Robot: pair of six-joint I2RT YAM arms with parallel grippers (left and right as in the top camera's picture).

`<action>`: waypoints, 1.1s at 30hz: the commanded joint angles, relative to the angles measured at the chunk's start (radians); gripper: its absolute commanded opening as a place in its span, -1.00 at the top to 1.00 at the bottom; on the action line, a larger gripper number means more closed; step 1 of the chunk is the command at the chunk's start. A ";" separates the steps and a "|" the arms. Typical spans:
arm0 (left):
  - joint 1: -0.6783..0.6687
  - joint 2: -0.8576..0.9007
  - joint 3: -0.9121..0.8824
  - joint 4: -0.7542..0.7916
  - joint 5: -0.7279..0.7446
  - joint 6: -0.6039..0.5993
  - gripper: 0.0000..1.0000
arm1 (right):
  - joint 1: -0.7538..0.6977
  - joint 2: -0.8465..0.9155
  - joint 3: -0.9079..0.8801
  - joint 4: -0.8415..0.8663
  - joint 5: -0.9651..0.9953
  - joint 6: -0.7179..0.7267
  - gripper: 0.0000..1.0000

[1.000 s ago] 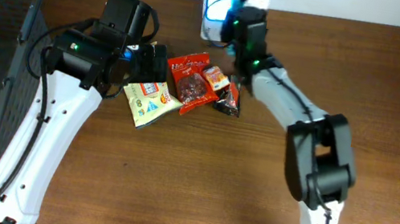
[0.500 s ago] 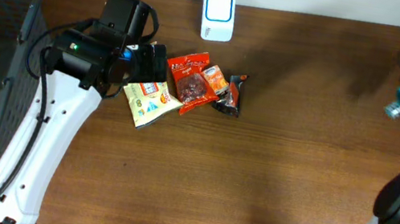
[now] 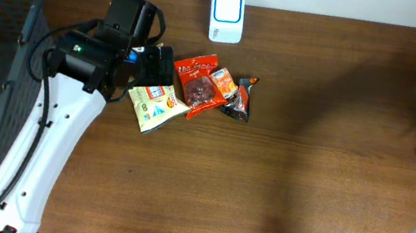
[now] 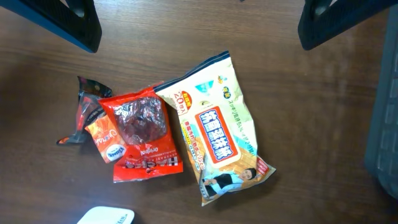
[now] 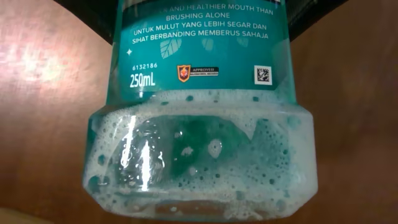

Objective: Scan the item barcode
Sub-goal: 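Carry the bottle to the table's right edge and release, then reach back and grasp the dark snack bag with right gripper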

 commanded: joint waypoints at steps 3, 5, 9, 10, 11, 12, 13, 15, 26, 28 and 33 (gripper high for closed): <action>0.002 0.001 0.003 -0.001 0.003 0.009 -0.98 | -0.085 0.046 0.011 0.000 0.013 0.005 -0.11; 0.002 0.001 0.003 -0.001 0.003 0.009 -0.98 | -0.106 0.046 0.011 0.008 0.013 0.005 -0.22; 0.002 0.002 0.003 -0.001 0.003 0.009 -0.98 | -0.129 0.045 0.011 0.006 0.009 -0.024 -0.54; 0.002 0.001 0.003 -0.001 0.003 0.009 -0.98 | -0.129 0.041 0.014 0.006 0.009 -0.039 -0.63; 0.002 0.001 0.003 -0.001 0.003 0.009 -0.98 | -0.129 0.034 0.018 0.003 0.010 -0.045 -0.69; 0.002 0.001 0.003 -0.001 0.003 0.009 -0.98 | -0.129 0.016 0.023 -0.005 0.008 -0.044 -0.73; 0.002 0.001 0.003 -0.001 0.003 0.009 -0.98 | -0.129 -0.005 0.026 -0.011 0.000 -0.044 -0.75; 0.002 0.001 0.003 -0.001 0.003 0.009 -0.99 | -0.128 -0.061 0.027 -0.017 -0.047 -0.044 -0.76; 0.003 0.002 0.003 -0.001 0.003 0.009 -0.98 | 0.164 -0.480 0.026 -0.318 -0.773 -0.045 -0.97; 0.003 0.002 0.003 -0.001 0.003 0.009 -0.98 | 0.297 -0.457 0.023 -0.355 -0.772 -0.121 -0.97; 0.003 0.002 0.003 -0.001 0.003 0.009 -0.99 | 0.663 -0.307 0.023 -0.334 -0.656 -0.175 -0.68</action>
